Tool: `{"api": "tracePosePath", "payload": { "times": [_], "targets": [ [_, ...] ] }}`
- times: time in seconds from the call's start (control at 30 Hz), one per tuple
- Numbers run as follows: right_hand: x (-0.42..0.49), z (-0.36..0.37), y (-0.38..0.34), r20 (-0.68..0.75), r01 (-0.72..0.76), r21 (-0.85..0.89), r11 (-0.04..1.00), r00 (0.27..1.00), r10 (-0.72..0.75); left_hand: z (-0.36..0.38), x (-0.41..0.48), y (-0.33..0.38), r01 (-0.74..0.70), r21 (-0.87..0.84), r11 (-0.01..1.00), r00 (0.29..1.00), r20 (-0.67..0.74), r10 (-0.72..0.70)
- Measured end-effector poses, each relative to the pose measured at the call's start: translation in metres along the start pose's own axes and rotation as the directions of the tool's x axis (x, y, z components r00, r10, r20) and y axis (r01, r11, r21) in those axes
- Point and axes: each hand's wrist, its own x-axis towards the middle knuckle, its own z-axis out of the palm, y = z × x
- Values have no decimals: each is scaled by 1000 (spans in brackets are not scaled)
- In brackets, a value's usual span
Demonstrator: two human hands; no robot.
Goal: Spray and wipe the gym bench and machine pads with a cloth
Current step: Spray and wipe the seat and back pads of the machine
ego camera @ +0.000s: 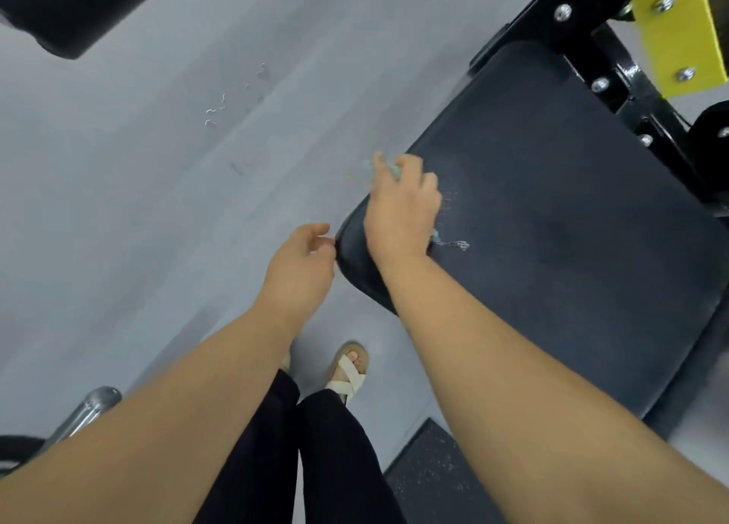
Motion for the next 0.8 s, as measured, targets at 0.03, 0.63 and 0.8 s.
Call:
{"api": "tracePosePath", "payload": {
  "times": [0.03,0.63,0.8],
  "targets": [
    [-16,3,-16,26,123,-17,992,992,-122,-2,0,1,10,-8,1000,1000,3,-10],
    [-51,-30,-11,426,106,186,977,887,-177,13,2,20,-69,-52,996,987,-146,61],
    [-32,-55,13,469,99,471,876,813,-344,31,-6,13,-118,-1,993,992,-39,118]
  ]
}}
